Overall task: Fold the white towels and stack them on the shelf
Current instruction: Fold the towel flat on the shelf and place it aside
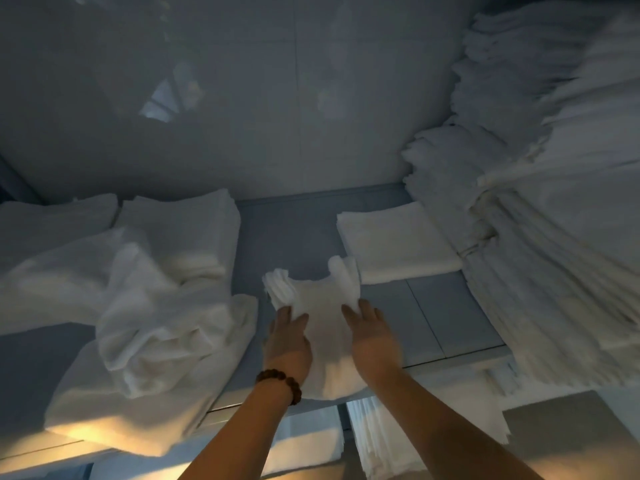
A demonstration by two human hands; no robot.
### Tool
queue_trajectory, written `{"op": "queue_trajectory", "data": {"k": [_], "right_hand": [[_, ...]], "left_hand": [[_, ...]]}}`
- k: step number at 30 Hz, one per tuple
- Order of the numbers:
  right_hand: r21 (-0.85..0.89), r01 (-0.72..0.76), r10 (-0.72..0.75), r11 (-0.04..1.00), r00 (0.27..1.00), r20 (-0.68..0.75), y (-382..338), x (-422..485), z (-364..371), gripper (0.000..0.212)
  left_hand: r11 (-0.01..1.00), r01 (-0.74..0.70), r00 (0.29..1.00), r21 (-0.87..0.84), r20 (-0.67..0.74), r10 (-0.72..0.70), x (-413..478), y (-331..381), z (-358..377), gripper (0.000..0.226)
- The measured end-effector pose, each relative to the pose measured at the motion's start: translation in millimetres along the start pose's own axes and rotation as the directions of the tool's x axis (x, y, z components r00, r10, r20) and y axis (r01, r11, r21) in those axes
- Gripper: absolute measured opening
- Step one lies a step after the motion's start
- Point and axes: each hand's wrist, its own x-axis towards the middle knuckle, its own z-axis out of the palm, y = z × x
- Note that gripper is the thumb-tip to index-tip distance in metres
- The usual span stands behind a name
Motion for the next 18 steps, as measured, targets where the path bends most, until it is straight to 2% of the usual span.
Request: {"op": "queue_trajectory", "data": {"k": [3, 7, 9, 13, 18], "right_hand": [[-0.021, 0.003, -0.005, 1.000, 0.997, -0.083, 1.5, 4.2, -16.9, 0.052], [-0.006, 0.000, -0.001, 1.000, 0.983, -0.186, 14.6, 22.5, -49.9, 0.057], [-0.040, 0.034, -0.043, 0.999, 0.963, -0.266, 26.5, 35.6, -68.0, 0.054], [-0.066, 0.072, -0.091, 0.995, 0.937, -0.336, 70.8, 75.1, -99.8, 0.047], [-0.123, 0.066, -0.100, 0.990, 0.951, -0.292, 141.7, 127.3, -121.2, 0.045]], "left_hand": [[0.999, -0.037, 0.998, -0.007, -0.047, 0.037, 2.2, 20.6, -7.9, 0.050], [0.992, -0.112, 0.962, 0.049, -0.243, 0.121, 11.1, 56.0, -21.6, 0.045], [0.988, -0.144, 0.941, 0.060, -0.302, 0.155, 22.8, 77.1, -25.9, 0.043], [0.980, -0.142, 0.929, 0.139, -0.323, 0.180, 59.3, 121.7, -26.4, 0.045], [0.963, -0.134, 0.929, 0.233, -0.310, 0.204, 107.4, 166.0, -8.8, 0.050]]}}
